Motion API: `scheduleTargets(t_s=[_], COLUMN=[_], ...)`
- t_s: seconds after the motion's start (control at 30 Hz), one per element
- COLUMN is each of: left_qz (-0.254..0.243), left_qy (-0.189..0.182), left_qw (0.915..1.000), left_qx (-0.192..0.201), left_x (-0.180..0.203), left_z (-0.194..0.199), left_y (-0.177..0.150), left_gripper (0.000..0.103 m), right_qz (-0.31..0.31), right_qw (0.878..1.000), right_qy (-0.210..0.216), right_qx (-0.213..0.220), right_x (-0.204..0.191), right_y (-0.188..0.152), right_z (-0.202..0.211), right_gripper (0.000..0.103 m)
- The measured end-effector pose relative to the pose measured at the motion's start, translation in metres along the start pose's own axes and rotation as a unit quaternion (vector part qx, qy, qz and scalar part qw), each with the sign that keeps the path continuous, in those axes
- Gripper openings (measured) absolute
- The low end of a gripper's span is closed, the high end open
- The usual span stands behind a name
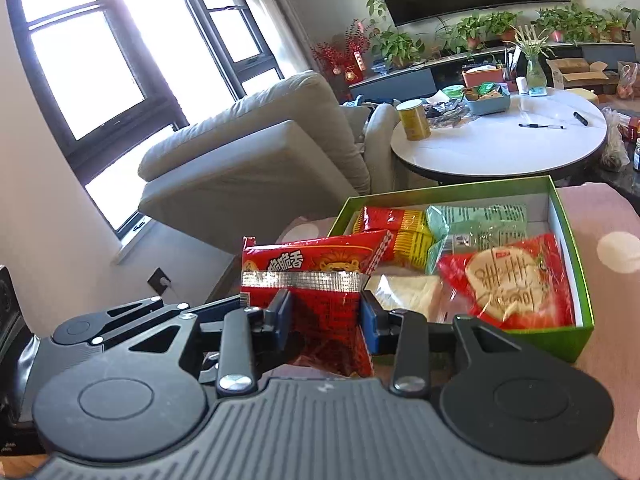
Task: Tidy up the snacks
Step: 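Carry the red wafer pack into the green box and open both tools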
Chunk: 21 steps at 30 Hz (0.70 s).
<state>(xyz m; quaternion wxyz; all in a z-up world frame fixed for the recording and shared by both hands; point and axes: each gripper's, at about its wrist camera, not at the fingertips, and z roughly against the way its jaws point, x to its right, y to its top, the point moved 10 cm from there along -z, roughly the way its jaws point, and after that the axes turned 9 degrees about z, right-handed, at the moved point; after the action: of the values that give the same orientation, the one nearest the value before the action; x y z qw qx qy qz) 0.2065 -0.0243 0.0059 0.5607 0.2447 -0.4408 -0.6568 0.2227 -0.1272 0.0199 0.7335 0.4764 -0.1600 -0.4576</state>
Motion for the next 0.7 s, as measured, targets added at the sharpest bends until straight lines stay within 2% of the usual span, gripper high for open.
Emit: scheduleTargets(t_s=[0.4,0.7], left_qz=[0.008,0.017], left_qy=[0.012,0.014], left_qw=[0.9991,0.9981], left_qx=[-0.041,-0.058], left_x=[-0.024,-0.031], left_z=[-0.053,-0.073], left_y=[0.003,-0.005], left_gripper=[0.044,0.047], right_qz=[-0.025,-0.044], right_qw=[1.0,0.998], right_qy=[0.001,0.004], right_qx=[-0.018,-0.033], right_x=[0.025,0.038], right_y=[0.003,-0.003], right_z=[-0.044,-0.069], right_gripper=[0.038,0.038])
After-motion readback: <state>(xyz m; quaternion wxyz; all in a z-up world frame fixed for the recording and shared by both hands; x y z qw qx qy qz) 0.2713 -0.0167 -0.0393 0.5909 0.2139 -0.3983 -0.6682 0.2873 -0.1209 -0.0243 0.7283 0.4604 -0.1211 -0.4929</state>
